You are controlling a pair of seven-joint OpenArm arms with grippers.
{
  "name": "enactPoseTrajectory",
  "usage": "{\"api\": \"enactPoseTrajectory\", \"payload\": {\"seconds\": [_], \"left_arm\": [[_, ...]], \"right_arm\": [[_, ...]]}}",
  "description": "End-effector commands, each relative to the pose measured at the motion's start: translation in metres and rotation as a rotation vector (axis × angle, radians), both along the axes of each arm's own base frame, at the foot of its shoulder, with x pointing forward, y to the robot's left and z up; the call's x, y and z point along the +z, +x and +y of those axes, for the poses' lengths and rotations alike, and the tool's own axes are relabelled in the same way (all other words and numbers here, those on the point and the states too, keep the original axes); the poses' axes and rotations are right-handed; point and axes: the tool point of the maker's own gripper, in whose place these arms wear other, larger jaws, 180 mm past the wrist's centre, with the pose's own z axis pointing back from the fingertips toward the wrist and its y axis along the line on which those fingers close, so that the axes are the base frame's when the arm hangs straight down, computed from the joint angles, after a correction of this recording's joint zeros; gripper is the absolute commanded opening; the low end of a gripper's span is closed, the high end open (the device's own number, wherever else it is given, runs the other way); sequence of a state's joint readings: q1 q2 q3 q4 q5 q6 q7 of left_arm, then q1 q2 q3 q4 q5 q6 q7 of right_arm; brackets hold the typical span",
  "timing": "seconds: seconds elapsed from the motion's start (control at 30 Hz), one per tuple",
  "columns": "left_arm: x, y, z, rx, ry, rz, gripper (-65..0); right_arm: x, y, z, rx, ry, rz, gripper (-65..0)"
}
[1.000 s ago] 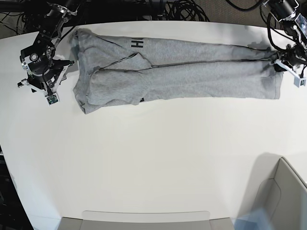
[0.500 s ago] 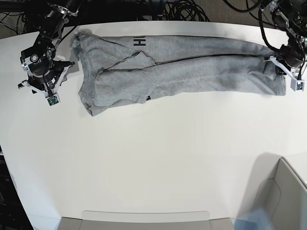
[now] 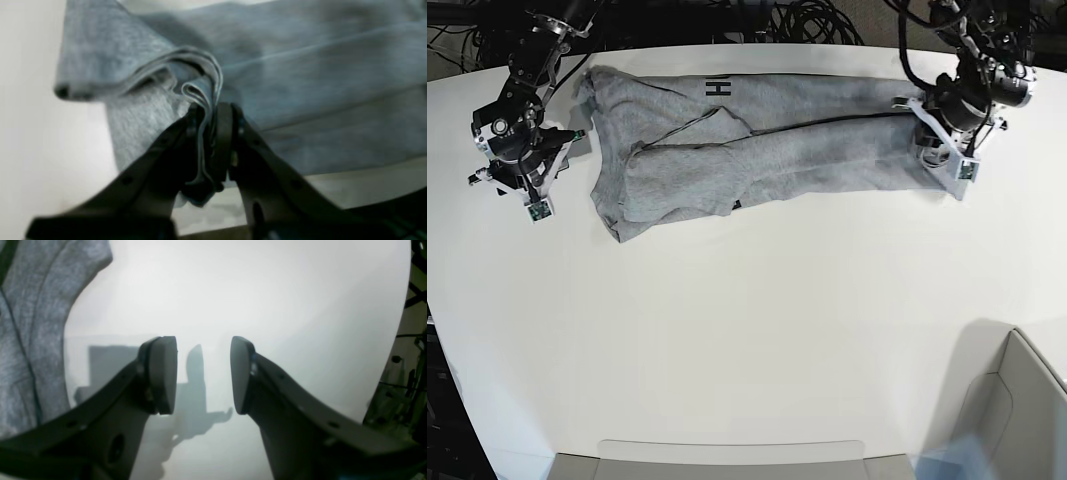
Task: Fold the T-shirt properly
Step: 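Release and move the left gripper inward over the folded shirt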
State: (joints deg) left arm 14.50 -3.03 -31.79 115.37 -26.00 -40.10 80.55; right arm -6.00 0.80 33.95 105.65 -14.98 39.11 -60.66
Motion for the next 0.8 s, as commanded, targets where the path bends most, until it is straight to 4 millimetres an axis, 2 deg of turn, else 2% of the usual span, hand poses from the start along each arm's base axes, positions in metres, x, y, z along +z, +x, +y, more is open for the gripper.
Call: {"api": "enactPoseTrajectory", "payload": {"seconds": [0.0, 0.4, 0.53, 0.67, 0.77], "left_arm": [[0.007, 0.005, 0.001, -0.003, 0.015, -0.029, -65.0], [0.000, 0.016, -0.086, -0.168, -0.133, -0.033, -65.0], [0.001, 0.019, -0.109, -0.240, -0.161, -0.039, -65.0], [0.002, 0.019, -0.124, -0.286, -0.175, -0.039, -65.0], [-0.003, 0.009, -0.136, -0.327, -0.190, -0.013, -65.0]], "right_arm": [[0.009, 0.006, -0.001, 0.020, -0.013, -0.026, -38.8], [0.008, 0.007, -0.001, 0.020, -0.011, -0.026, -38.8], [0.011, 0.010, -0.001, 0.020, -0.012, -0.035, -38.8], [0.012, 0.011, -0.001, 0.020, -0.012, -0.039, -38.8], [0.012, 0.011, -0.001, 0.020, -0.012, -0.039, -38.8]]}}
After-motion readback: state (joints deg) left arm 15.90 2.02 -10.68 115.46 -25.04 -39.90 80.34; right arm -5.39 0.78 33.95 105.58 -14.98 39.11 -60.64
